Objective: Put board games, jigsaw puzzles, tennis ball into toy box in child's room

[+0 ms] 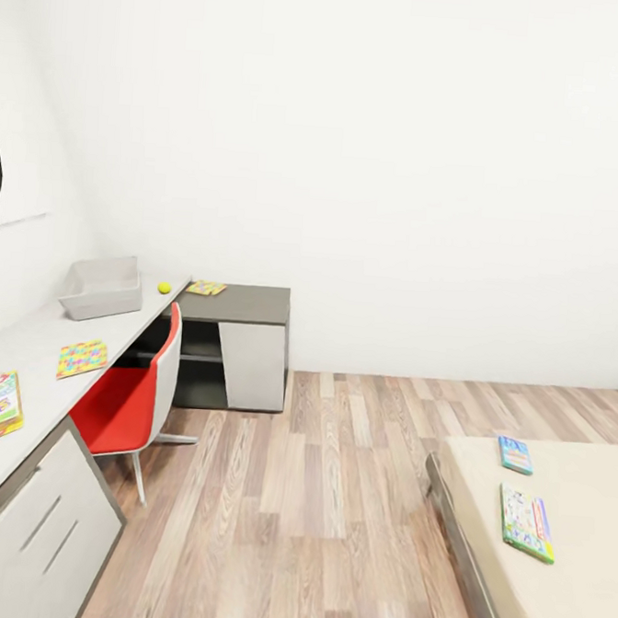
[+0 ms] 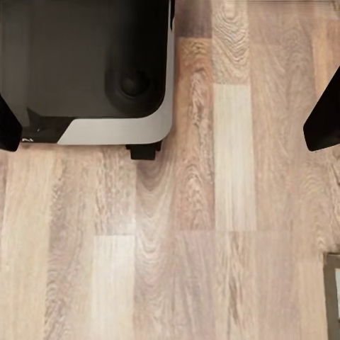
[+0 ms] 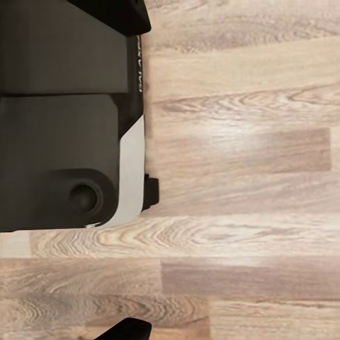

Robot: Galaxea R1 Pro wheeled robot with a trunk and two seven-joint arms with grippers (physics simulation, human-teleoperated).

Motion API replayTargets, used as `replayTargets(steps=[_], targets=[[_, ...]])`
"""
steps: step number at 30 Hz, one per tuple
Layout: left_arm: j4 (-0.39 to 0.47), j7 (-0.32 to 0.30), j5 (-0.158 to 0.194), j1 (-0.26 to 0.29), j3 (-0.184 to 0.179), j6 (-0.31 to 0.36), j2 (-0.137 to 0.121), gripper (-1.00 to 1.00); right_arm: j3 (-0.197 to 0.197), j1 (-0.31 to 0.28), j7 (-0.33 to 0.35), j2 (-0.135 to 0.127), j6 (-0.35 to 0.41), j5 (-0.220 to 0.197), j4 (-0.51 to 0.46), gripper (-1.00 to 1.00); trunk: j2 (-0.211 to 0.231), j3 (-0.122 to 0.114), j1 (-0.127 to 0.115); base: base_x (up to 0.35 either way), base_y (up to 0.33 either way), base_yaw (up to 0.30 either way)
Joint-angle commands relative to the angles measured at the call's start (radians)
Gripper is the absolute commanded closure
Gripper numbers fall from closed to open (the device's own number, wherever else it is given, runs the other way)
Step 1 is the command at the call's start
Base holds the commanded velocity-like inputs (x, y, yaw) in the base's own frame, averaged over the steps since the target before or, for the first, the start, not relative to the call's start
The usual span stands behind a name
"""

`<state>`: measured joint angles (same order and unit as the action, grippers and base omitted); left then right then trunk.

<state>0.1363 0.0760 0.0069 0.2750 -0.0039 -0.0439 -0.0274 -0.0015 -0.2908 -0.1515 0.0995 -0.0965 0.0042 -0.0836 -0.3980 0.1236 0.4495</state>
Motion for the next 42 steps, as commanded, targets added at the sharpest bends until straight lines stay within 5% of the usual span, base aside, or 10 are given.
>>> replayTargets(steps=[1, 12, 42], targets=[[-0.001, 0.002, 0.001, 0.001, -0.001, -0.004, 0.000, -1.00, 0.000, -0.001, -0.003, 0.000, -0.003, 0.000, 0.001, -1.00, -0.002, 0.003, 0.001, 0.000, 0.000, 0.247], [-0.002, 0.002, 0.001, 0.000, -0.002, -0.025, 0.000, -1.00, 0.000, -0.001, -0.002, 0.000, -0.004, 0.000, 0.001, -1.00, -0.002, 0.006, 0.001, 0.084, 0.000, 0.083], [-0.003, 0.002, 0.001, 0.000, -0.002, -0.036, -0.001, -1.00, 0.000, -0.001, -0.002, 0.002, -0.005, -0.001, 0.001, -1.00, -0.002, 0.006, 0.001, 0.315, 0.000, 0.001]])
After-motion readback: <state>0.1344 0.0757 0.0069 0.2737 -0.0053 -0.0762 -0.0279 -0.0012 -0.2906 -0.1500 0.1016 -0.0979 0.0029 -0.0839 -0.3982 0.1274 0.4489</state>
